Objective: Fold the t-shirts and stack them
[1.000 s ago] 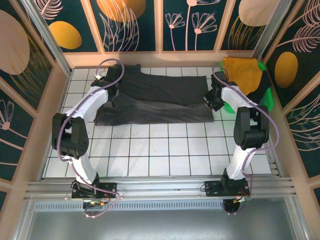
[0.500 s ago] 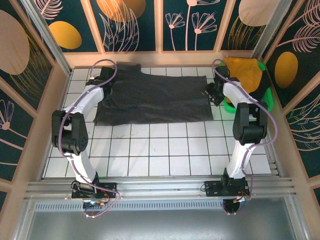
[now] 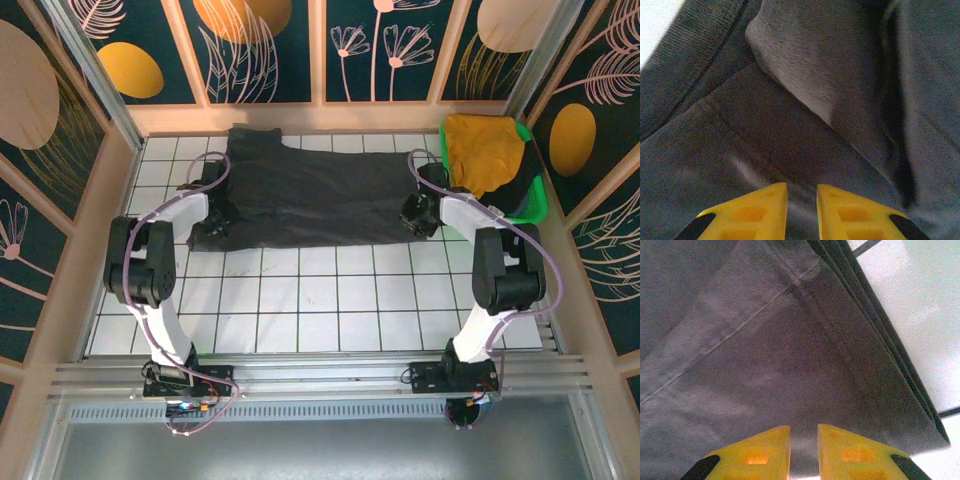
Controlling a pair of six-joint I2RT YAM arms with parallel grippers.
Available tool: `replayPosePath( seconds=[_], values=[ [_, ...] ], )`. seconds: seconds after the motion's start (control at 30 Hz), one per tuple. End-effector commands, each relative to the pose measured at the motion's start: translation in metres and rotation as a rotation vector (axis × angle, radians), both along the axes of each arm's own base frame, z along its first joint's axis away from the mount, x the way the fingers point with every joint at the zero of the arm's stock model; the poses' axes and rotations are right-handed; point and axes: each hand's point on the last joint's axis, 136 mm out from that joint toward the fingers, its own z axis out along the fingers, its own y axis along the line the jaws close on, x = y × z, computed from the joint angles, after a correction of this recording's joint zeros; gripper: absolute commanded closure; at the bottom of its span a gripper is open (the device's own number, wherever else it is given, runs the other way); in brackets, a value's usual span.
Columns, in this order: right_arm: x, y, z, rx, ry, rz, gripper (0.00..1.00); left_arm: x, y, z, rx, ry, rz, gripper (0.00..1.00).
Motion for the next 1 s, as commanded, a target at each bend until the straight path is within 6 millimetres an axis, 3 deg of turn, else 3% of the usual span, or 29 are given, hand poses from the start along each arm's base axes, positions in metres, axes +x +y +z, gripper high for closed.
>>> replayPosePath(
  seconds=[0.0,0.1,0.2,0.4,0.53,0.63,0.77,0.83,0.97],
  values=[
    [0.015,-0.004,-0.017,-0.043,0.016,0.027,0.81,0.010,0.011,-0.008,-0.018,0.002,0.058,0.79],
    [-0.005,-0.012,-0.045,-0.074,0.150,0.018,0.83,-0.013,0.022,-0.022,0.016,0.067,0.082,0.79],
    [-0.038,-0.017,-0.057,-0.092,0.252,0.008,0.80,-0.045,0.031,-0.026,0.048,0.100,0.104,0.78],
    [-0.121,-0.023,-0.054,-0.088,0.379,-0.021,0.79,-0.125,0.041,-0.028,0.056,0.174,0.131,0.78],
    [-0.162,-0.020,-0.041,-0.055,0.397,-0.017,0.78,-0.153,0.047,-0.016,0.069,0.171,0.155,0.75],
    [-0.153,-0.010,-0.019,-0.011,0.298,0.017,0.72,-0.141,0.046,0.009,0.052,0.091,0.169,0.64],
    [-0.108,0.023,0.026,0.082,0.073,0.142,0.60,-0.107,0.027,0.047,-0.072,-0.030,0.183,0.49],
    [-0.092,0.038,0.041,0.111,0.016,0.191,0.56,-0.099,0.013,0.051,-0.162,-0.038,0.195,0.44],
    [-0.074,0.065,0.050,0.144,0.008,0.247,0.56,-0.100,-0.011,0.045,-0.320,-0.002,0.260,0.41]
  ],
)
